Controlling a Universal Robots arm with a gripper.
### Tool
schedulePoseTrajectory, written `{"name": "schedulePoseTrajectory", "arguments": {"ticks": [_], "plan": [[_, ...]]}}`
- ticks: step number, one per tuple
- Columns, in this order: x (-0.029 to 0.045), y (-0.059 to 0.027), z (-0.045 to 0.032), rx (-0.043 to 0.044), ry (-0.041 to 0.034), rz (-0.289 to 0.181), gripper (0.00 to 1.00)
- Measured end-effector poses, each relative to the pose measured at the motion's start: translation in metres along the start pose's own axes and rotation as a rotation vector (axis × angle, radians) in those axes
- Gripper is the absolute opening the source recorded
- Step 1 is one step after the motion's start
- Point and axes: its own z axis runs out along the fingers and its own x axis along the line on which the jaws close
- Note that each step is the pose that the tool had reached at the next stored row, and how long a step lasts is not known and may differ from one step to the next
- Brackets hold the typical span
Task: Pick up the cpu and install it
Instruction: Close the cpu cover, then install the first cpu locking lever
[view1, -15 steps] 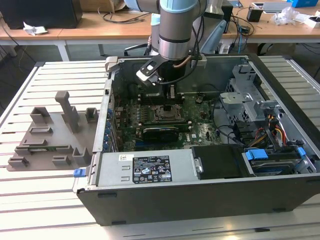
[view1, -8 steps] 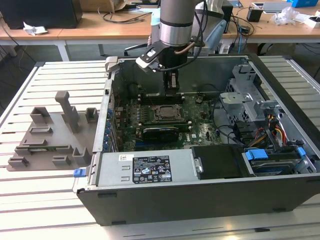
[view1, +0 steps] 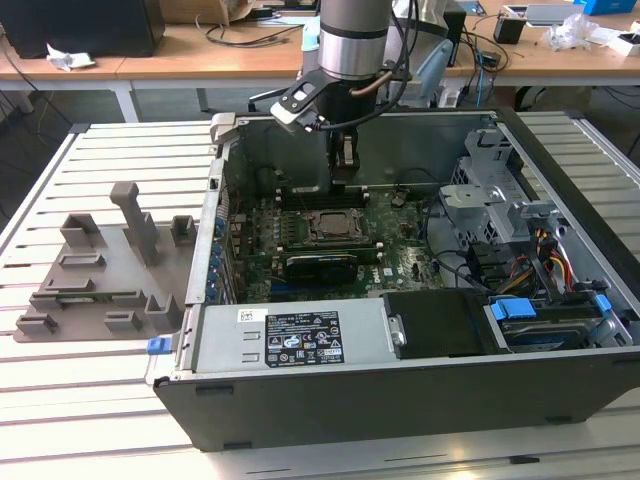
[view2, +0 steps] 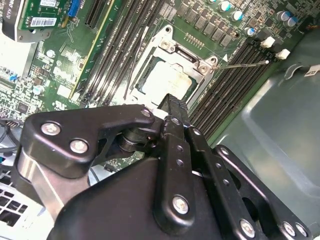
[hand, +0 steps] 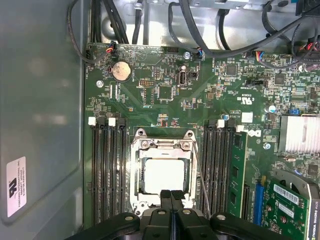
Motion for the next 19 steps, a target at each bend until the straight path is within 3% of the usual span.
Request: {"name": "schedulePoseTrajectory", "arguments": {"ticks": [10,15,17,19], "plan": [[-0.0001,0.0000,-0.0004,-0.0007,-0.0008,-0.013,0.11],[0.0000,0.0000,-0.0003,-0.0093,-0.0089,-0.166,0.11],[0.0000,0.0000,-0.0003,-0.0163,-0.0154,-0.287,0.11],[0.0000,0.0000,-0.0003,-0.0200,-0.0190,-0.355,0.11]]}}
